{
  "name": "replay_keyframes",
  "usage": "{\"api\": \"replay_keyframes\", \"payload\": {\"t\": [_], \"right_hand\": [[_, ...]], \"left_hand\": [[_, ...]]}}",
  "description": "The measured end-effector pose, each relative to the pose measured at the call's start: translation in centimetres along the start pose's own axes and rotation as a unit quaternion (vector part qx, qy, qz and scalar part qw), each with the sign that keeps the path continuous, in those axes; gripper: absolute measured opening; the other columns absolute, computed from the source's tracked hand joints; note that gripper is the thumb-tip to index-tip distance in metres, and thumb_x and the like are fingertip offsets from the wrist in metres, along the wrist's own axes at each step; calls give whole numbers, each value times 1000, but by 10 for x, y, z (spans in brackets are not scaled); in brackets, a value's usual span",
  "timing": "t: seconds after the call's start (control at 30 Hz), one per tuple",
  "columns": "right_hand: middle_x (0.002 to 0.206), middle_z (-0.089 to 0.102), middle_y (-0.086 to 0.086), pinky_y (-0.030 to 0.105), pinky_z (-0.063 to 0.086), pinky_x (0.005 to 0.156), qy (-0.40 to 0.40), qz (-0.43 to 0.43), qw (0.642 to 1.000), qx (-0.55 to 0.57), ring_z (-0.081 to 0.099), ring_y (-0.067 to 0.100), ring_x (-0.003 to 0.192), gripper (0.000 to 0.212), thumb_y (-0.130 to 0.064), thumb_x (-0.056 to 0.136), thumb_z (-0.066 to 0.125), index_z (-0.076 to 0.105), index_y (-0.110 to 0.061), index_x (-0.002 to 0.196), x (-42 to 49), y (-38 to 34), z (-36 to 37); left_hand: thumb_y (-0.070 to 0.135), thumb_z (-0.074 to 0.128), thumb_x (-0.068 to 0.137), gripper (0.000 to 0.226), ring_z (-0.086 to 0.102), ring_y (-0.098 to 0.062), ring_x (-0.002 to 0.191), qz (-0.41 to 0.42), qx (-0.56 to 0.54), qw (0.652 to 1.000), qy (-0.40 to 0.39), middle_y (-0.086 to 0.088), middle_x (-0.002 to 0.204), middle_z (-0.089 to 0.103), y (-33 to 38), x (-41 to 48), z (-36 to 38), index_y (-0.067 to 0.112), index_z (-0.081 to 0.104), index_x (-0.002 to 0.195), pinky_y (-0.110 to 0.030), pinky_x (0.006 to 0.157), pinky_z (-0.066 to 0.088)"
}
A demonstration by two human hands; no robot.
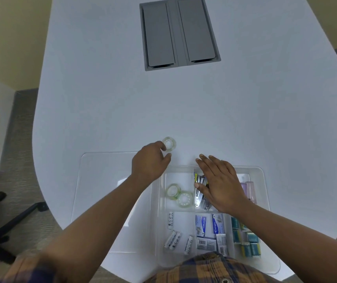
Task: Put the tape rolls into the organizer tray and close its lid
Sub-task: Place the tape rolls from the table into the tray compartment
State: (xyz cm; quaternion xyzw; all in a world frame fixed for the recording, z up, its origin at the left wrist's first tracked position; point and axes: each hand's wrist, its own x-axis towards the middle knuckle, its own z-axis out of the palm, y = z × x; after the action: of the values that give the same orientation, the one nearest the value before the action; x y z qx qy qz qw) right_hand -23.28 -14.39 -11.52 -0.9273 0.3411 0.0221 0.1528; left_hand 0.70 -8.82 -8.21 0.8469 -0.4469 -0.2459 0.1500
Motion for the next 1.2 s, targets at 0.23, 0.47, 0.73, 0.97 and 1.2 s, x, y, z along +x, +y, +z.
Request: {"api": "replay_keyframes", "payload": {"t": [0.23,0.47,0.73,0.97,1.2], "right_hand": [[155,33,-3,33,9,114,-3,-3,1000,4,29,19,142,63,-58,97,32,32,-21,148,0,1,-1],[155,33,-3,33,8,114,-3,-5,1000,11,28,18,142,63,-58,97,31,31,-22,148,0,2,-1],[153,36,-2,34,11,113,-7,-3,1000,19,34,20,138,64,-59,96,30,33,-22,148,0,0,-2],[146,45,-3,35,19,109,-9,-6,1000,18,42,19,131,63,-61,94,30,37,-22,144,1,1,-4],[139,51,-4,34,23,106,-3,-8,1000,17,45,18,125,61,-59,93,36,39,-23,142,0,-1,-6]], "left_hand": [[35,63,83,37,63,-24,102,20,93,995,-37,0,114,67,-2,38,13,25,62,119,-33,80,50],[29,63,83,16,65,-26,87,32,157,985,-59,-2,97,70,1,53,14,24,70,97,-29,67,45],[28,58,85,19,65,-26,85,44,144,987,-53,-2,94,70,2,50,10,19,68,99,-33,71,52],[35,59,79,27,62,-22,81,80,72,994,14,4,85,67,22,25,-6,23,64,103,-26,63,38],[43,55,69,26,47,-11,63,109,-10,991,75,15,64,46,32,-43,-13,28,58,90,-23,57,32]]}}
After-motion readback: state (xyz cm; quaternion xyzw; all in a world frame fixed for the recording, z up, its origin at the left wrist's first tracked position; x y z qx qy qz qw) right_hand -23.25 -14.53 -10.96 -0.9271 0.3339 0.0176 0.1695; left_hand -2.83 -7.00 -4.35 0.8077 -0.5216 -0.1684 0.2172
